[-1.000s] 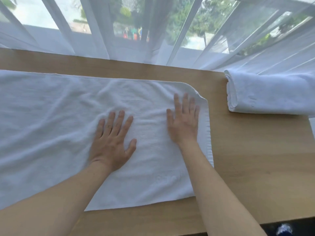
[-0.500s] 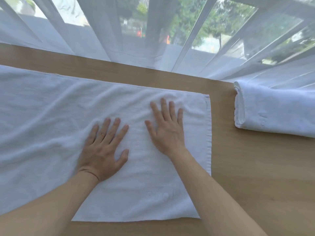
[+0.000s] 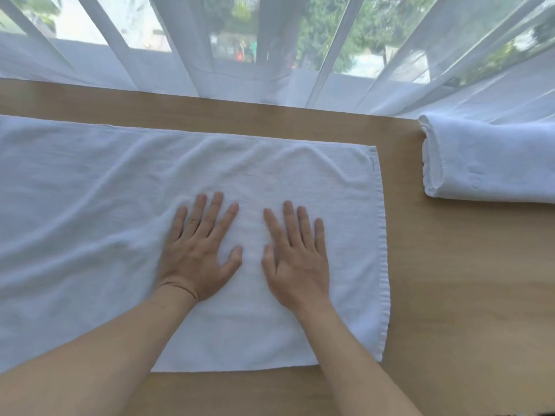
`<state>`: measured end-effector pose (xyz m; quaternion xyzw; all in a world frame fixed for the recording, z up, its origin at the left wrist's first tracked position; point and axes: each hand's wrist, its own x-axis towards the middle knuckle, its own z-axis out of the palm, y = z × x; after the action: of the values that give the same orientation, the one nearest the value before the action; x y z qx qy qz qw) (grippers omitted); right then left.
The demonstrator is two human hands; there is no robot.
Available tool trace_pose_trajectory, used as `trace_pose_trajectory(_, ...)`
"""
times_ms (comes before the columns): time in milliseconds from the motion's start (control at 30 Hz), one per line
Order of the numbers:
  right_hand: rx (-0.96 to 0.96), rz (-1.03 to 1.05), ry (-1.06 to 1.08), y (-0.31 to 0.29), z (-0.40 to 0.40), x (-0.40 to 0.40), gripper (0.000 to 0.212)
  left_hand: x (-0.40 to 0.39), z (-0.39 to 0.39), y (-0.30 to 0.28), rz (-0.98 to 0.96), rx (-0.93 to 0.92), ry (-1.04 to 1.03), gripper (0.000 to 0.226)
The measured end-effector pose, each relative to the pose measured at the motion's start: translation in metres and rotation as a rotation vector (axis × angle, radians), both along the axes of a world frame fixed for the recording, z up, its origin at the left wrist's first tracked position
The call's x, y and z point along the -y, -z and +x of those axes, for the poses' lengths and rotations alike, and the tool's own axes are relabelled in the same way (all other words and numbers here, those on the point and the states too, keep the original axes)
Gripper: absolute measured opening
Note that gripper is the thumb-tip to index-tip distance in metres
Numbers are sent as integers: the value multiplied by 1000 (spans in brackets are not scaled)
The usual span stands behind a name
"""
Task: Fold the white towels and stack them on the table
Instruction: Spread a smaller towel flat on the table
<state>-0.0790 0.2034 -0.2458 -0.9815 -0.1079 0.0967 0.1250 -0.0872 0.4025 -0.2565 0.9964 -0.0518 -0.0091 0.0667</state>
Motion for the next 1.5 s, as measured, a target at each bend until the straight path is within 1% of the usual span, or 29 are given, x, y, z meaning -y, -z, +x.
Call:
trace_pose_trajectory(33,-3,-42,71,2,-4,20,64,0,0,0,-3,-6,1,75)
trace_pose_trajectory(100,-23,-139,303,2,-5,65,63,1,0,0,-13,-13,-5,75)
trace_pose_trajectory(167,-66,-160,545,-3,-8,94,63,1,0,-1,-24,-30,0,75)
trace_pose_trajectory(200,-52,-161,598,-6,-13,93,63,1,-1,-2,-31,-39,-2,75)
trace_pose_trajectory(233,-9,-133,583,-9,-21,79,64,1,-1,-3,-37,-47,-2,76)
trace_pose_trajectory(267,35,-78,501,-10,-33,60,64,1,-1,-4,-41,-56,-1,76)
trace_pose_trajectory(333,52,6,218,-6,-67,21,62,1,-1,-4,-44,-70,4,76)
trace_pose_trajectory(367,42,-2,106,-2,-84,12,61,0,-1,-3,-46,-76,6,76)
trace_pose_trajectory(400,17,-27,62,1,-95,15,61,0,-1,-3,-47,-86,10,76)
trace_pose_trajectory(433,-9,-44,96,3,-100,28,62,-1,-2,-3,-44,-96,14,76)
trace_pose_trajectory(533,-77,-127,407,0,-103,87,65,-1,-4,-2,-38,-92,20,75)
trace_pose_trajectory(600,-91,-209,549,-8,-107,107,69,-1,-5,-4,-61,-101,27,74)
trace_pose_trajectory(633,-64,-223,548,-10,-108,101,71,0,-7,-4,-70,-100,23,72)
trace_pose_trajectory(700,-7,-136,427,-12,-109,64,70,0,-8,-7,-115,-86,24,68)
trace_pose_trajectory(767,-2,-37,234,-9,-113,27,65,0,-12,-15,-228,-31,47,62)
trace_pose_trajectory(833,-30,-64,97,-6,-119,13,62,-1,-19,-23,-372,89,117,54)
trace_pose_trajectory(867,-60,-94,109,-5,-120,18,61,-2,-23,-26,-414,160,162,48)
trace_pose_trajectory(900,-94,-128,179,-5,-120,27,62,-4,-29,-27,-428,211,197,43)
trace_pose_trajectory(1000,-123,-130,474,-10,-117,36,67,-14,-59,-26,-402,161,152,43)
trace_pose_trajectory(1033,-103,-88,472,-13,-115,23,68,-19,-72,-23,-372,112,104,48)
trace_pose_trajectory(1100,-31,20,329,-16,-111,-22,65,-29,-97,-16,-302,19,29,55)
trace_pose_trajectory(1133,-5,73,249,-17,-109,-48,63,-33,-108,-13,-327,17,25,56)
trace_pose_trajectory(1167,15,120,182,-18,-105,-74,61,-35,-116,-11,-431,28,19,56)
trace_pose_trajectory(1233,58,195,108,-19,-92,-120,58,-43,-120,-17,-707,30,-92,58)
trace_pose_trajectory(1267,61,224,113,-18,-87,-138,56,-49,-118,-20,-759,50,-152,54)
trace_pose_trajectory(1300,37,259,141,-17,-82,-154,54,-58,-114,-21,-743,64,-194,52)
trace_pose_trajectory(1367,-45,265,194,-10,-79,-173,54,-81,-107,-20,-544,23,-198,56)
trace_pose_trajectory(1433,-47,131,174,0,-85,-180,57,-106,-102,-14,-293,-57,-150,59)
trace_pose_trajectory(1500,-13,60,160,5,-89,-179,62,-129,-95,-8,-150,-111,-62,62)
